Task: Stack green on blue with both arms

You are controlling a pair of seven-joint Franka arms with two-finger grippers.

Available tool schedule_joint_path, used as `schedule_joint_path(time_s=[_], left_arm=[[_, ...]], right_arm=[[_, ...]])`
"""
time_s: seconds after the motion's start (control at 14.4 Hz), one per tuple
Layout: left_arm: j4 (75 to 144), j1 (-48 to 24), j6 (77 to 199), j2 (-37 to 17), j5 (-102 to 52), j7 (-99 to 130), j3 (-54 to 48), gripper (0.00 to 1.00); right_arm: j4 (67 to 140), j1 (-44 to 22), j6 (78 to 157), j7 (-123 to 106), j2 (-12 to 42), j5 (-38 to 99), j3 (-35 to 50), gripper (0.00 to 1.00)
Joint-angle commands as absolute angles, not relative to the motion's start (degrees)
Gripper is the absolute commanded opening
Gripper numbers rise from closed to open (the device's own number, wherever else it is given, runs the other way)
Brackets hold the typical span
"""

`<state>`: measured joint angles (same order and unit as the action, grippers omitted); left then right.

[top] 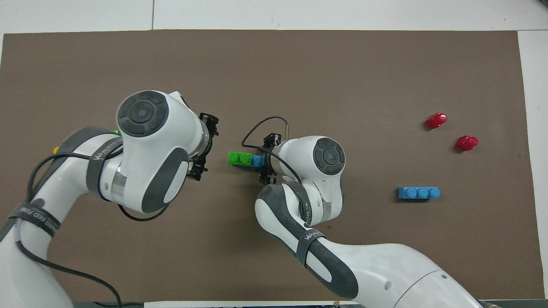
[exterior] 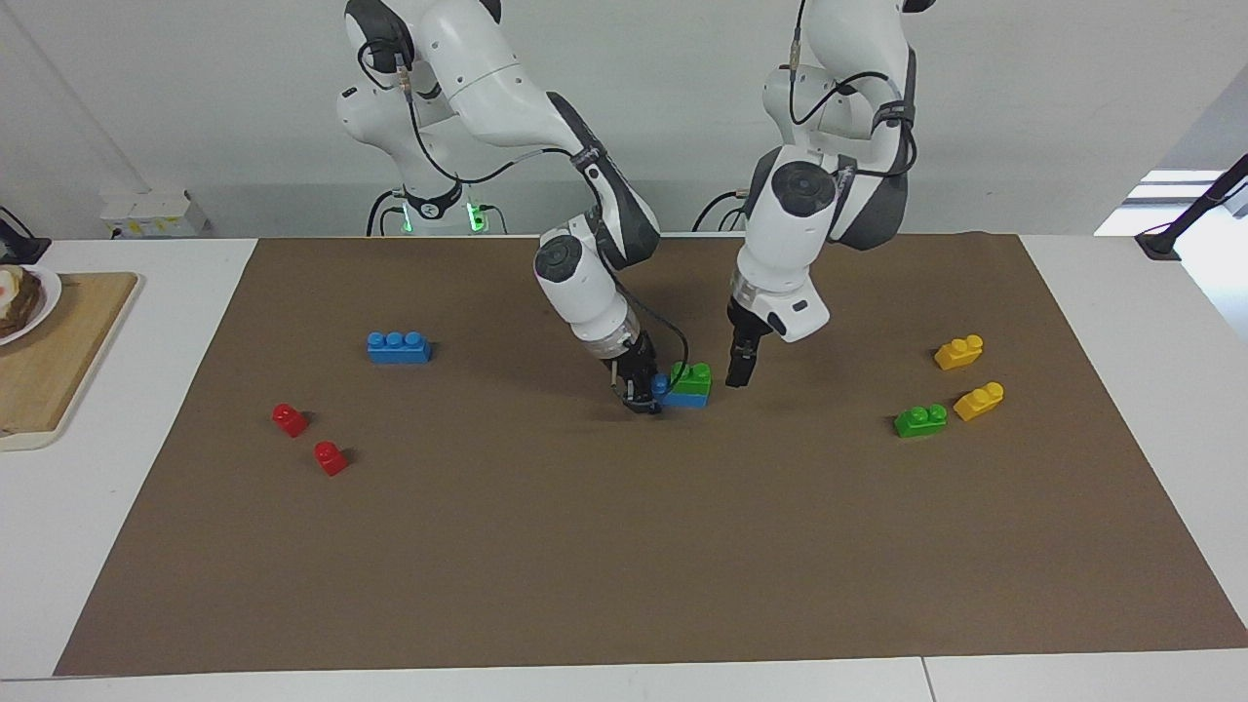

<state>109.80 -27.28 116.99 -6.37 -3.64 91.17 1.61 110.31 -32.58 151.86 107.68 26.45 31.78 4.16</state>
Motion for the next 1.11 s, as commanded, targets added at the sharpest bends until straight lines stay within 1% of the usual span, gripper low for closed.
schedule_joint_path(time_s=[0.0,0.28,0.49,0.62,0.76,0.9,1.04], left_arm=[[110.6,-23.0,112.6,-1.7,-3.3,80.9,1.3,1.0],[111.4,-13.7,108.7,2.9,-3.3,60.9,1.2,1.0],[111.4,-8.0,104.6,5.3,-3.3,45.2,1.3,1.0],[110.9,-5.9,101.2,6.5,-3.3,33.0,1.4,1.0],[109.1,-4.3,97.8,6.5,-3.1,25.7,1.4,1.0],[105.5,-4.4,94.5,5.5,-1.9,18.4,1.5,1.0],[104.2,-3.6,92.5,5.2,0.4,11.5,1.4,1.0]], right_arm=[[110.1,-29.5,149.1,105.0,25.6,33.1,4.5,1.0],[106.8,-23.8,140.5,104.8,22.3,32.9,4.5,1.0],[106.6,-21.5,138.0,99.0,18.5,32.3,4.3,1.0],[106.5,-19.2,135.3,86.0,16.1,30.7,4.1,1.0],[106.3,-16.4,132.5,70.2,14.6,27.0,4.0,1.0],[104.3,-13.3,127.6,57.0,13.9,17.5,4.0,1.0],[102.1,-10.7,121.4,44.7,12.7,12.0,3.9,1.0]])
